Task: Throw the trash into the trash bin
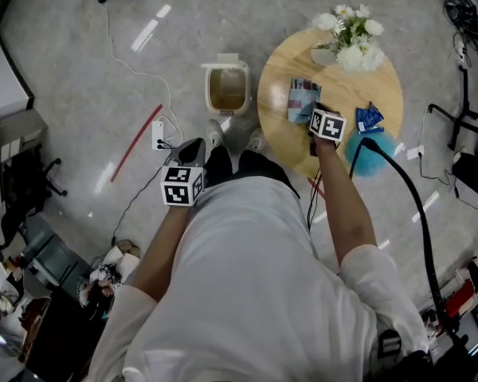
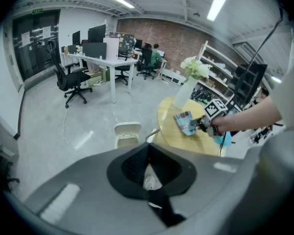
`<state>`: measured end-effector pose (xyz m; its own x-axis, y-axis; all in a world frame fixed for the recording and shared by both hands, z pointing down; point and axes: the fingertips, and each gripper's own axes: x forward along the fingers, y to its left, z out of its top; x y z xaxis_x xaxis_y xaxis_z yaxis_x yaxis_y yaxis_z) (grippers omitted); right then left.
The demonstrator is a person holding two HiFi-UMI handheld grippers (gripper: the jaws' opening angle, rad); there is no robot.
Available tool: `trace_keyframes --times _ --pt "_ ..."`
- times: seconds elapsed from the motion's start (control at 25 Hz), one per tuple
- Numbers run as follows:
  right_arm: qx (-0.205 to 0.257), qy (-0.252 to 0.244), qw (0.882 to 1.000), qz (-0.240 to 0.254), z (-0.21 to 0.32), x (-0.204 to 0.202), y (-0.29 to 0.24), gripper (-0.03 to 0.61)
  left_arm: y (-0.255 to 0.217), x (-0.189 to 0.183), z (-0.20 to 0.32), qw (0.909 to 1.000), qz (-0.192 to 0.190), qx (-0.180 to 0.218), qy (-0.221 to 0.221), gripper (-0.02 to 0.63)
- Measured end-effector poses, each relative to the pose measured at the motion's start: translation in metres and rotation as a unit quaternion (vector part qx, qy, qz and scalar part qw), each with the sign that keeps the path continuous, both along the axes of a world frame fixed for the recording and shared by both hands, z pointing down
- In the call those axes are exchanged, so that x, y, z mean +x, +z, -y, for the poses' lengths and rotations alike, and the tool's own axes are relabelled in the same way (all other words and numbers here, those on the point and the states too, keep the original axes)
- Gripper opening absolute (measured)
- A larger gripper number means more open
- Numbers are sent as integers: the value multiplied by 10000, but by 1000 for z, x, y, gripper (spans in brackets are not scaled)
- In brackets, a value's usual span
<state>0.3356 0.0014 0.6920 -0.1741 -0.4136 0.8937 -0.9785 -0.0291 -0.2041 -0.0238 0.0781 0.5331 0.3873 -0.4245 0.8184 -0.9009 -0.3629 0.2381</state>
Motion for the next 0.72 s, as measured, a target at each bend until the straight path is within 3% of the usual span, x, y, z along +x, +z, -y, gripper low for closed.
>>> trace_keyframes --times 0.72 --pt "248 308 9992 28 -25 -7 -52 11 -5 -10 12 9990 -243 248 296 4"
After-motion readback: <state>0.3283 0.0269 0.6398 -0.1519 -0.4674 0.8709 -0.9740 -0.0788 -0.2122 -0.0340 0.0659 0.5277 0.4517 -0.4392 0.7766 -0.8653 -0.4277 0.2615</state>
